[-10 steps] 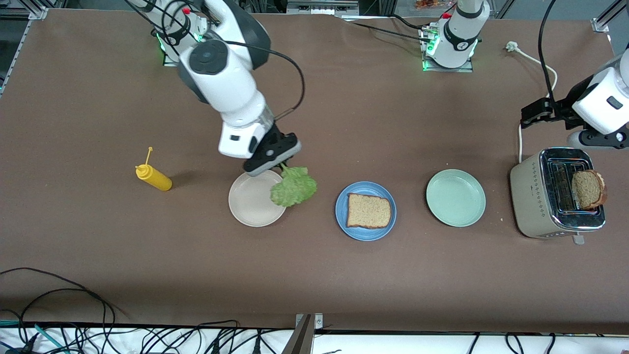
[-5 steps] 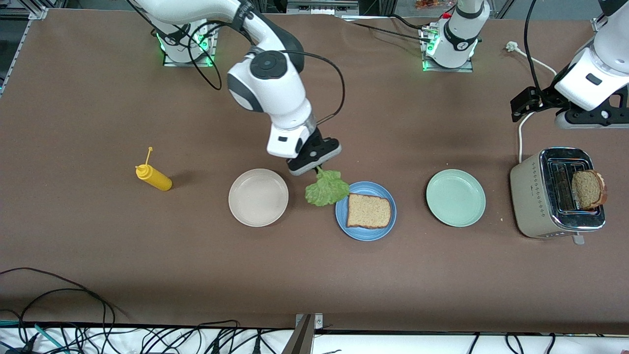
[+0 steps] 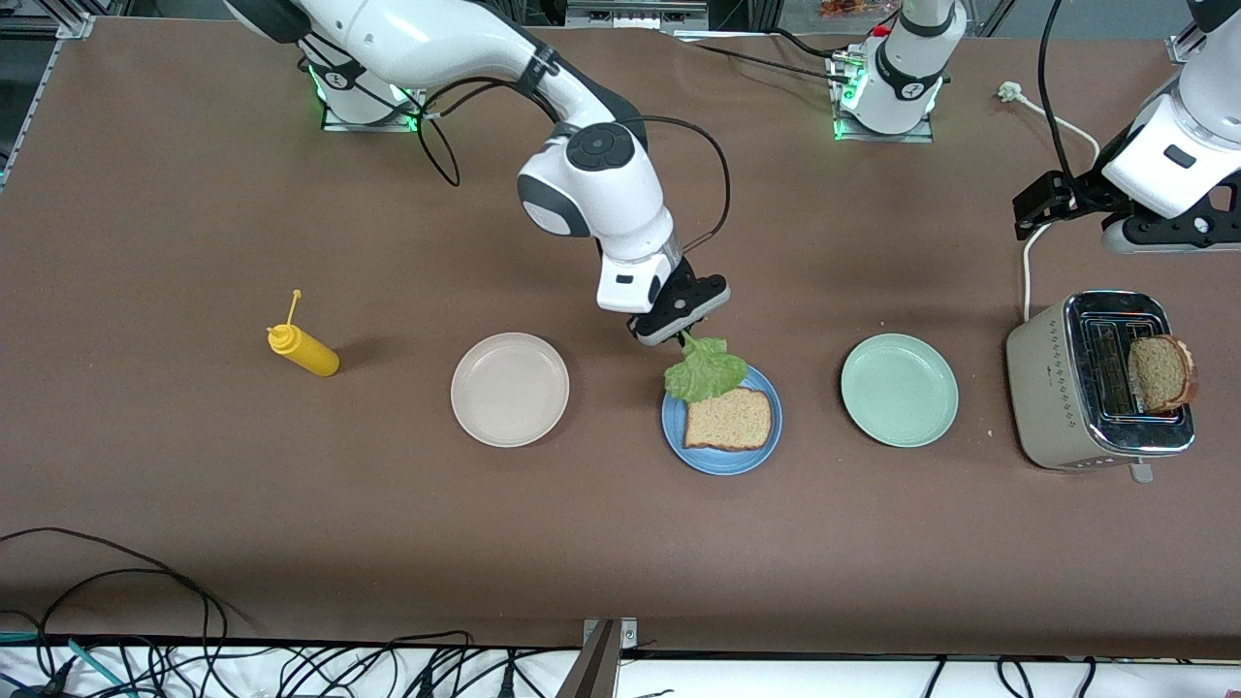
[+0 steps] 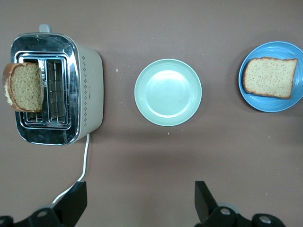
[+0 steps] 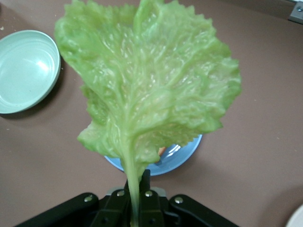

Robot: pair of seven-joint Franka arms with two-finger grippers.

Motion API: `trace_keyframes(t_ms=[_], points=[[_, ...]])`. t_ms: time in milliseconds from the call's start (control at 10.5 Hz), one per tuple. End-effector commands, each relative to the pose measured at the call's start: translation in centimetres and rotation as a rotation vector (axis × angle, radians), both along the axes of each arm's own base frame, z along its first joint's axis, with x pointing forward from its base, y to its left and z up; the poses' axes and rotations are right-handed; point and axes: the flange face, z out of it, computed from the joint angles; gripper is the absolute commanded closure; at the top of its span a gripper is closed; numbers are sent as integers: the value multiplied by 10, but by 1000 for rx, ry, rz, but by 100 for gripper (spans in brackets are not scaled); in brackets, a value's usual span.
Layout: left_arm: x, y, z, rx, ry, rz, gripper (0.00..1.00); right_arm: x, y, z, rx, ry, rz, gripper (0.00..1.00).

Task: Make sandwich in blue plate with both arms
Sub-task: 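Carry the lettuce over the bread on the blue plate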

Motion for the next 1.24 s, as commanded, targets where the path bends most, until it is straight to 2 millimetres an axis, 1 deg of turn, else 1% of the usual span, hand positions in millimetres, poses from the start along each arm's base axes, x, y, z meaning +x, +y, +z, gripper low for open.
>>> trace_keyframes(t_ms=[0, 191, 286, 477, 667, 762, 858, 953, 1048, 1144], points=[[3, 14, 2, 11, -15, 28, 0, 5, 15, -35, -14, -115, 31, 100], [3, 16, 2, 10, -15, 32, 0, 13, 22, -49, -15, -160, 55, 100], [3, 16, 2, 10, -15, 32, 0, 14, 25, -58, -29, -173, 60, 100], [3, 16, 3, 10, -17, 32, 0, 22, 24, -71, -29, -214, 66, 100], [3, 16, 3, 10, -17, 32, 0, 28, 18, -88, -25, -239, 73, 100], [4, 17, 1, 9, -14, 34, 0, 25, 19, -97, -31, -246, 83, 100], [7, 23, -3, 6, -7, 43, 0, 21, 22, -102, -43, -251, 92, 100], [8, 26, 0, -9, -13, 53, 0, 19, 22, -111, -58, -250, 96, 100], [12, 36, -5, -20, -5, 71, 0, 17, 24, -116, -65, -251, 100, 100], [12, 37, -3, -31, -8, 76, 0, 14, 25, -120, -67, -249, 104, 100]])
